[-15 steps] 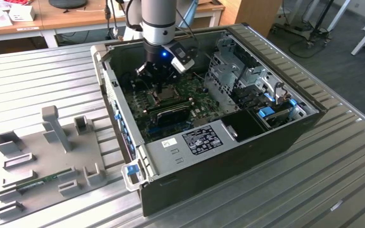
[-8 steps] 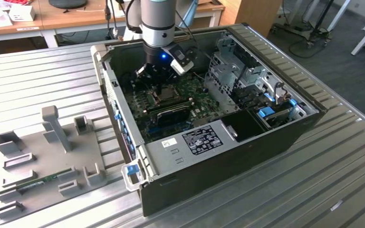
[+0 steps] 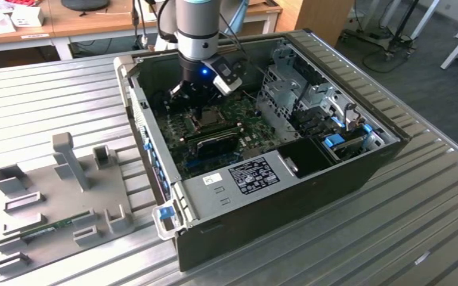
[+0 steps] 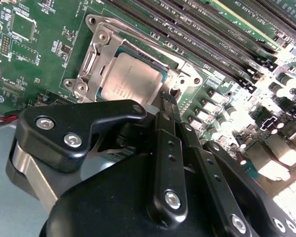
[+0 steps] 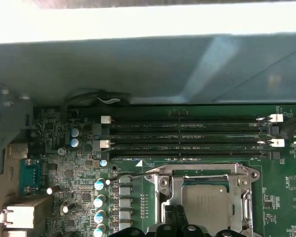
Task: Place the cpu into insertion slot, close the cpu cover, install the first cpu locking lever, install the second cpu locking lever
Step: 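Close the cpu cover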
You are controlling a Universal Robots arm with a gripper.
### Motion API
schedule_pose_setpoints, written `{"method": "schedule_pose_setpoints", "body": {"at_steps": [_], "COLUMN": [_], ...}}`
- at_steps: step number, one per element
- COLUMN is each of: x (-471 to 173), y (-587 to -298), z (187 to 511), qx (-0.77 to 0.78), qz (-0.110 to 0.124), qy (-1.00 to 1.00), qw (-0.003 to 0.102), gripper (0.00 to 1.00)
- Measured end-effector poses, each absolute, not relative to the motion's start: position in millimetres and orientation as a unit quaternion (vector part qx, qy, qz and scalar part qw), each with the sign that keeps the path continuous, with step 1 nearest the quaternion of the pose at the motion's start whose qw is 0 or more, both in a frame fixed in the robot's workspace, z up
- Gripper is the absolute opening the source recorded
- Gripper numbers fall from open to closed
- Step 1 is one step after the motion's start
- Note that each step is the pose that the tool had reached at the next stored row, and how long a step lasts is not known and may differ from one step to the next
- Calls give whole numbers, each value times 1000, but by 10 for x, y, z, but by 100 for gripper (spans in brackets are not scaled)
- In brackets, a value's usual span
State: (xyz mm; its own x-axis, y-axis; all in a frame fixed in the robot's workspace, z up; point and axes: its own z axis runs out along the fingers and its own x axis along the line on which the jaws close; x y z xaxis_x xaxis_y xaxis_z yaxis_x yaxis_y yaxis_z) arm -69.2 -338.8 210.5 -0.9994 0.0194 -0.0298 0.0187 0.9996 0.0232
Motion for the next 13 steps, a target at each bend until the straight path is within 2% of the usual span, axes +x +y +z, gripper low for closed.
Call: {"method": "schedule_pose_setpoints", "body": {"at_steps": [13], "x": [-694], "y": [-3389], "z": [2052], "qx": [10], "qz": [11], "qy": [1000], "qw": [15], "gripper": [10]}}
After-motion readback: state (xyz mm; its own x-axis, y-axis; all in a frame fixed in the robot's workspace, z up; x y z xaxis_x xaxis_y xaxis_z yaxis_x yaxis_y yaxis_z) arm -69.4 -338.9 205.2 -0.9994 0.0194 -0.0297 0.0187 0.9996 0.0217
